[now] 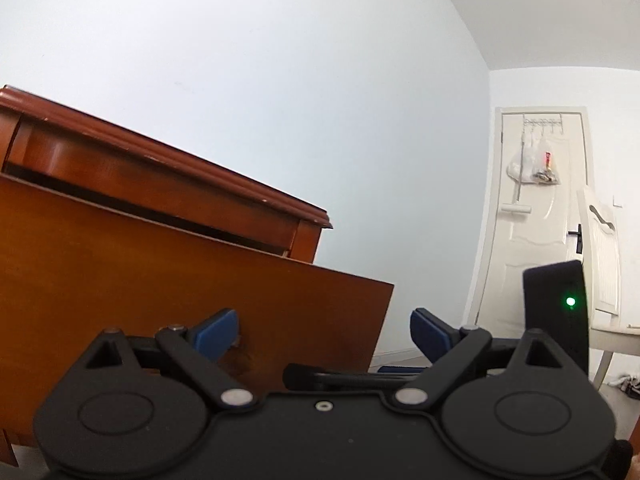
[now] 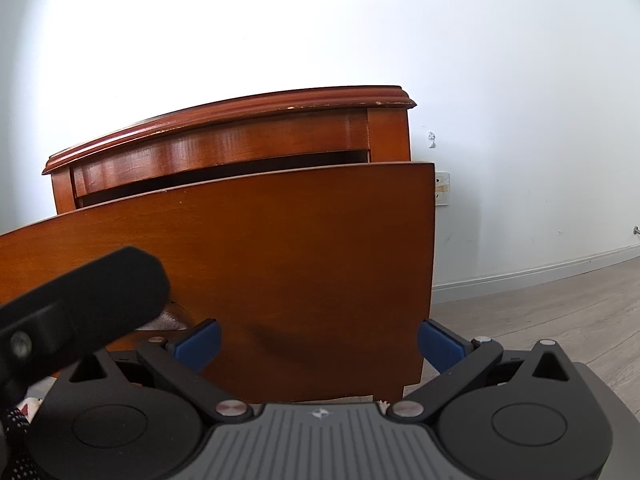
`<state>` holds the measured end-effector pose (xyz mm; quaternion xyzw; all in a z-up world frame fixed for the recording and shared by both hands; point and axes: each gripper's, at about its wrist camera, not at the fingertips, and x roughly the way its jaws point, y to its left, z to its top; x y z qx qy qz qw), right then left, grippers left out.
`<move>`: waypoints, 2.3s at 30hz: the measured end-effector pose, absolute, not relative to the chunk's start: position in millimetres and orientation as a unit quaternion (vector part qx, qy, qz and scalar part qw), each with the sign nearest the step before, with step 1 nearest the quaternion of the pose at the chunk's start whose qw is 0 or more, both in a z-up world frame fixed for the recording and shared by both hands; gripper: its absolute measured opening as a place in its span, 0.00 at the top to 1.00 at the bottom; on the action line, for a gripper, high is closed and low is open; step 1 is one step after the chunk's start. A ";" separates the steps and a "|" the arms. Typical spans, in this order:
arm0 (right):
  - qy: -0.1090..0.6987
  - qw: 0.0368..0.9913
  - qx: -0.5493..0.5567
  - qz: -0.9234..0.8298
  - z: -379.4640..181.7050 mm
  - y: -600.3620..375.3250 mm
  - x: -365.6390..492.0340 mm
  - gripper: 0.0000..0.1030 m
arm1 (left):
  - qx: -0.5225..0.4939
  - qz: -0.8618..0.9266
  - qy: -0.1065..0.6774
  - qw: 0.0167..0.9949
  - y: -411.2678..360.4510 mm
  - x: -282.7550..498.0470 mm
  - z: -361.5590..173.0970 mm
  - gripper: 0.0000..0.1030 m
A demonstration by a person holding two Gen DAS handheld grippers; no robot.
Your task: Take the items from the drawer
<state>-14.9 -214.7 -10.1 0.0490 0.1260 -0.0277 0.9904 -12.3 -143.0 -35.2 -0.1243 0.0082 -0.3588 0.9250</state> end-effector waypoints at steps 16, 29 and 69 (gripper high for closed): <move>0.057 0.996 0.054 0.031 46.6 -205.0 -33.2 0.00 | -0.124 -0.247 -0.025 0.961 -76.8 2.9 69.0 0.00; 0.091 0.990 0.028 0.102 107.3 -194.4 38.1 0.00 | -0.108 -0.118 0.175 0.971 -49.6 101.7 97.2 0.00; 0.414 0.898 -0.054 0.137 112.0 -134.4 183.9 0.32 | -0.077 -0.170 0.265 0.946 -34.0 192.3 100.6 0.00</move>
